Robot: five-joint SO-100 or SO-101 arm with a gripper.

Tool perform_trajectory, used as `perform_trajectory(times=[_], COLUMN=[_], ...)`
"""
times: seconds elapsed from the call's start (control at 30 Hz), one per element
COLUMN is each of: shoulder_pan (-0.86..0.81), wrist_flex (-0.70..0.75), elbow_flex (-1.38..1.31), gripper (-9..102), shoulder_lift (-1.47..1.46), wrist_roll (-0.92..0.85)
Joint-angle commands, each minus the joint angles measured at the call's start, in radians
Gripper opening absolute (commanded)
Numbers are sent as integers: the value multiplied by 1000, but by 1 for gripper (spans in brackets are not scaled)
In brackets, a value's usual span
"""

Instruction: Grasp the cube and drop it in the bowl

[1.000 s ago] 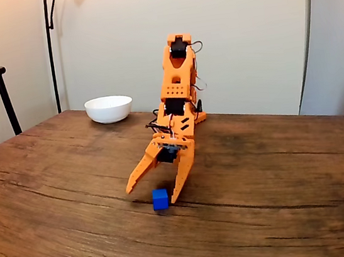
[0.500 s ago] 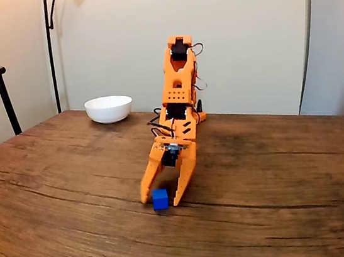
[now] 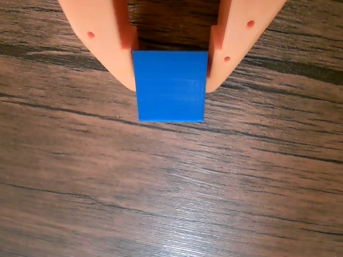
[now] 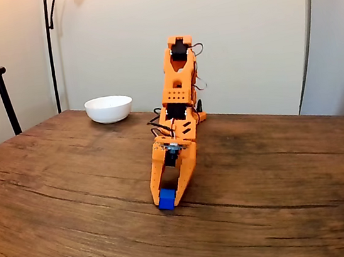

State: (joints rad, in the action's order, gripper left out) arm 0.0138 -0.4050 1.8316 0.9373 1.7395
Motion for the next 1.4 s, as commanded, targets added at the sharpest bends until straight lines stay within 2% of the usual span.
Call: perform_trajectory(times=[0.0,0.23,0.5,0.77,0.83,1.1,1.37], shoulder_pan=[6,6,14,14,8,-28,-78], wrist_flex=[-2,-3,8,21,104,615,870], elbow_flex=[-18,-20,-179,-219,-224,-295,-356], gripper=[2,0,0,0,0,0,0], shoulder_lift=[5,23,23,66,118,420,557], wrist_roll=[-5,-5,0,11,20,133,150])
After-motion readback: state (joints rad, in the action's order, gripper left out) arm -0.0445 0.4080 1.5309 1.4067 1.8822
